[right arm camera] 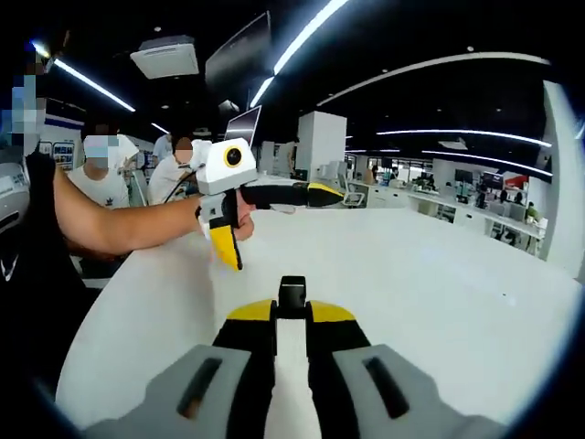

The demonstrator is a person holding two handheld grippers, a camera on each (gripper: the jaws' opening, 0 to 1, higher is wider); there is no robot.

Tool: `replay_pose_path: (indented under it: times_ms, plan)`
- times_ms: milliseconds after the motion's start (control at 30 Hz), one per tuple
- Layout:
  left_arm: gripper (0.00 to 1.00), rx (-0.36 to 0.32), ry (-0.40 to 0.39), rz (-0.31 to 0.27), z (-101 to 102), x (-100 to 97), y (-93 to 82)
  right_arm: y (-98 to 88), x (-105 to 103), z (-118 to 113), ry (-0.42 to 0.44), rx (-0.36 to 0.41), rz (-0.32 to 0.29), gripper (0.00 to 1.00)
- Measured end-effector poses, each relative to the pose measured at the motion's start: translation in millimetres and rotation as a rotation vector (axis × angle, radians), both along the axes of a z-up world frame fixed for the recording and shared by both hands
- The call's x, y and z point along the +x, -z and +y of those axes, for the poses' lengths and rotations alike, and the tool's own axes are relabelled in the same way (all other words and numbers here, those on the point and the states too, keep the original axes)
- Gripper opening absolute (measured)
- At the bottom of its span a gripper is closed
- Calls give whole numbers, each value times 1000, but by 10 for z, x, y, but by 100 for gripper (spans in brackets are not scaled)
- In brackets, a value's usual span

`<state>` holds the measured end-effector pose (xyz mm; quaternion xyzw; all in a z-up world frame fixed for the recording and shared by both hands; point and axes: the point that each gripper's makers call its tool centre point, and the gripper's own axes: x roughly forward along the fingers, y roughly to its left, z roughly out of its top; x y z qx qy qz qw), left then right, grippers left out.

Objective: Snap the two parts of the plastic buckle together until the buckle closes and remains connected.

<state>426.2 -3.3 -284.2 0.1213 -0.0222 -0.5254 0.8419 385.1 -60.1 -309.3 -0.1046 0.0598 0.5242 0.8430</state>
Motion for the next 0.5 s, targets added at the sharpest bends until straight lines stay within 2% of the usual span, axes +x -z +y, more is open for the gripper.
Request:
replay_pose_path:
  times_ms: [67, 133, 200, 267, 400, 500]
  plan:
    - [100, -39, -49, -33, 51, 72, -99, -31, 66, -42, 39, 6, -13, 9]
    - [100, -69, -103, -36, 126, 158, -171, -76, 127, -84, 74, 18, -27, 9]
    - [100, -56, -126, -38, 165, 205, -151, -104, 168, -123, 100, 28, -35, 9]
    - [100, -13, -223, -55, 295, 367, -99, -109, 197, -152, 119, 29, -39, 9]
    - [100, -28, -271, -53, 387, 462, -115, -104, 256, -202, 151, 26, -43, 9]
    - [100, -29, -327, -31, 477, 554, -81, -108, 308, -252, 189, 27, -47, 9]
